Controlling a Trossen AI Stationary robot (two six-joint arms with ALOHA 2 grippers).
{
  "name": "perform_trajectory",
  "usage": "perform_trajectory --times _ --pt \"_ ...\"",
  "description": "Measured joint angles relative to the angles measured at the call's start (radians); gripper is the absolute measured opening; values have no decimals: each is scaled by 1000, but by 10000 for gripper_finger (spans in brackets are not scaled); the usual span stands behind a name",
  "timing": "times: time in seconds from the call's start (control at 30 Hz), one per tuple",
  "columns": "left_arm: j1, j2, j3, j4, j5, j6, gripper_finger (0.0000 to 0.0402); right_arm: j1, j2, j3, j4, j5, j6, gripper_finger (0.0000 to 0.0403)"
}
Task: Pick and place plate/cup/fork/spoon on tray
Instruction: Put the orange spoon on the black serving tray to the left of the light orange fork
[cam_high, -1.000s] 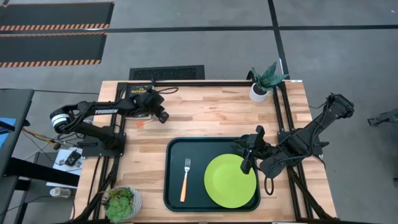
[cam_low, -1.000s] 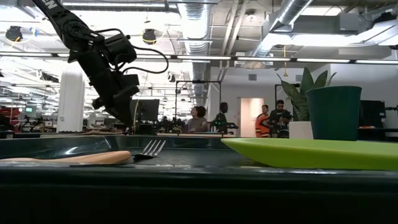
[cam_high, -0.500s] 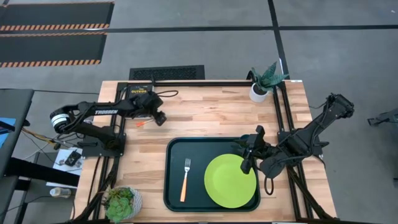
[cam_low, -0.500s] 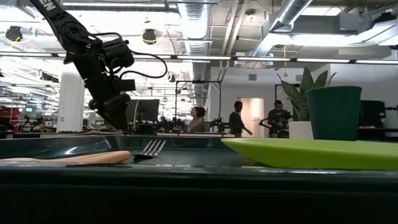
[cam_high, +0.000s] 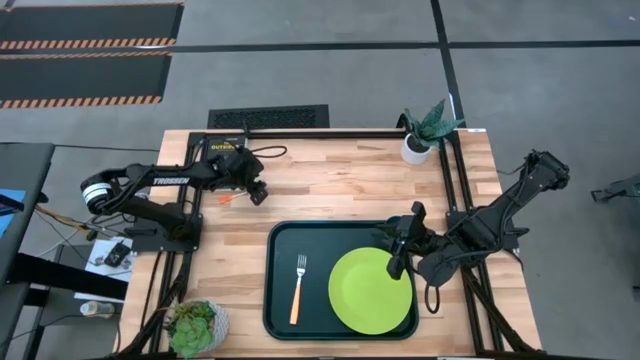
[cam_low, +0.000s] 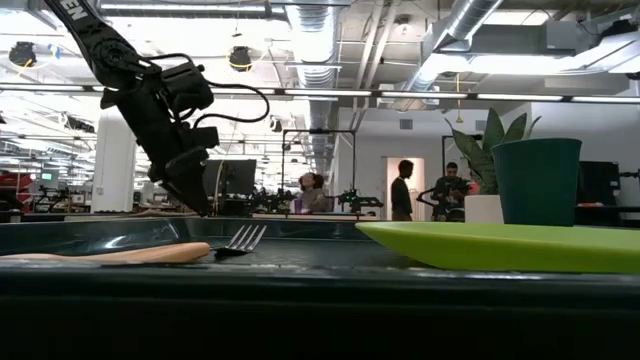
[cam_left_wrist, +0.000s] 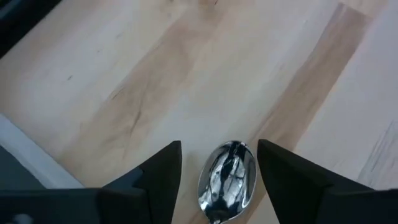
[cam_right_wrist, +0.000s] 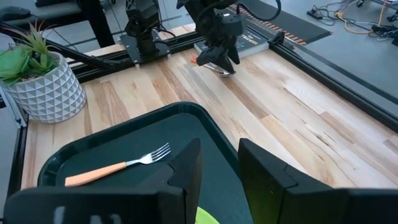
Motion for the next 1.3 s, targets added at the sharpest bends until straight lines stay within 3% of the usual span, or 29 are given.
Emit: perform_trajectory --times 0.43,0.87,0.97,1.23,1.3 --pt "28 1 0 -19 -28 -114 197 0 0 0 0 0 0 129" --pt "-113 176 8 8 -256 -368 193 0 0 0 4 -2 0 129" --pt "-137 167 5 -5 -298 -397 168 0 0 0 6 -2 0 129" --pt "-161 156 2 -14 -308 -408 28 0 0 0 7 -2 0 129" --pt "-162 156 1 -12 -308 -430 8 0 0 0 8 -2 0 129"
